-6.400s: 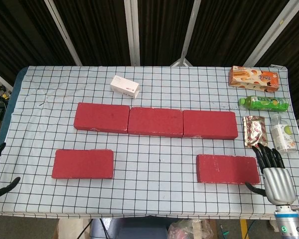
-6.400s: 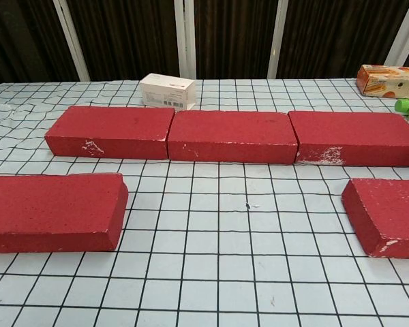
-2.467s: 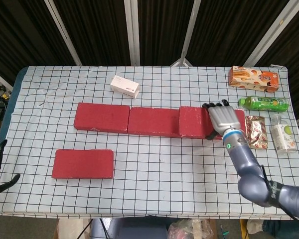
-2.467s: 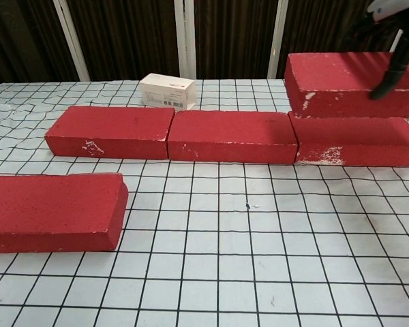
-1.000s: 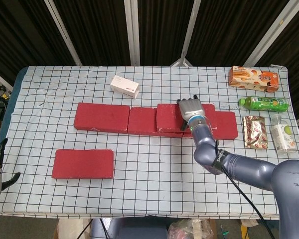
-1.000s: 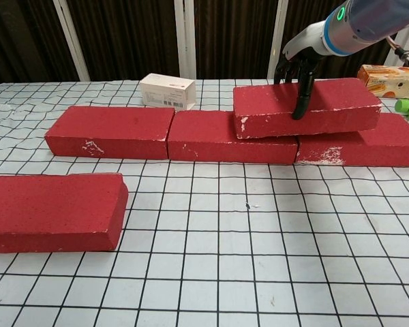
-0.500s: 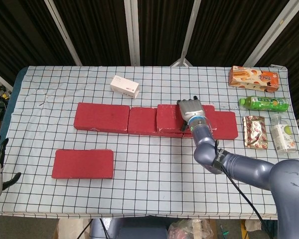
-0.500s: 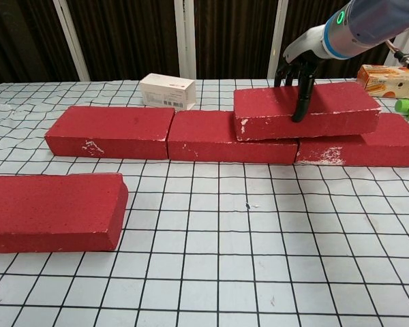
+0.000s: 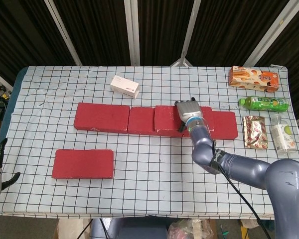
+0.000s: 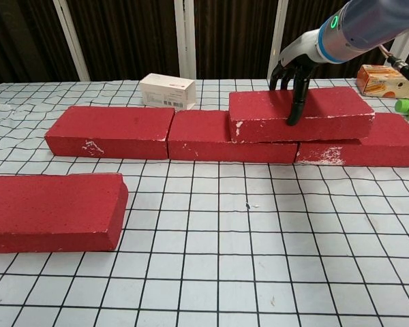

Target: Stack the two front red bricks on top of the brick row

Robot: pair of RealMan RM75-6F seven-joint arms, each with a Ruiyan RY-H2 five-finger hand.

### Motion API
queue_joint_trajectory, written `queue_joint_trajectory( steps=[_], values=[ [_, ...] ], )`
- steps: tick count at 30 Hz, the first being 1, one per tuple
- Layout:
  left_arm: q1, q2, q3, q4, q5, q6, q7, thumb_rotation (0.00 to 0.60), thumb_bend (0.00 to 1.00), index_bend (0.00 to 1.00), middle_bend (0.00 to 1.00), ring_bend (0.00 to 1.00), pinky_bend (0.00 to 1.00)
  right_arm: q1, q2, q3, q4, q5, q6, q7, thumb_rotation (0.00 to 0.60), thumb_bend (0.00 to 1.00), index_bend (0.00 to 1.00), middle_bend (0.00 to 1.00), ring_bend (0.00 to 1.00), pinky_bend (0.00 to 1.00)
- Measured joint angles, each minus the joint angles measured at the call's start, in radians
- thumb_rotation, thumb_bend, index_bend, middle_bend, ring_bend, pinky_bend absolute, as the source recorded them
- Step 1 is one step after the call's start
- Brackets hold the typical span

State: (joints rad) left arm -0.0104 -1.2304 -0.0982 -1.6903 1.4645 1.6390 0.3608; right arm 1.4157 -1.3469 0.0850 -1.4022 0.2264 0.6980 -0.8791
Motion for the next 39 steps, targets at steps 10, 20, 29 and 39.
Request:
queue_joint_trajectory(
  steps=[10,20,29,39],
  values=[
    [-0.002,0.000,0.001,0.000,-0.001,-0.003,0.002,0.600,0.00,0.09,0.00,0.00,0.22,0.007,0.007,-0.004,-0.005,0.000,0.003,0.012,0.600,0.15,0.21,0.23,0.21,0.00],
    [-0.003,-0.001,0.000,0.001,-0.003,-0.004,0.003,0.600,0.00,0.09,0.00,0.00,0.22,0.015,0.005,-0.008,0.006,0.009,-0.001,0.018,0.600,0.15,0.21,0.23,0.21,0.00],
    [-0.005,-0.003,-0.001,0.002,-0.006,-0.005,0.007,0.600,0.00,0.09,0.00,0.00,0.22,0.021,-0.001,-0.013,0.025,0.024,-0.007,0.017,0.600,0.15,0.21,0.23,0.21,0.00],
    [-0.005,-0.003,0.000,0.002,-0.006,-0.003,0.007,0.600,0.00,0.09,0.00,0.00,0.22,0.022,-0.010,-0.018,0.029,0.026,-0.010,0.019,0.600,0.15,0.21,0.23,0.21,0.00]
  ],
)
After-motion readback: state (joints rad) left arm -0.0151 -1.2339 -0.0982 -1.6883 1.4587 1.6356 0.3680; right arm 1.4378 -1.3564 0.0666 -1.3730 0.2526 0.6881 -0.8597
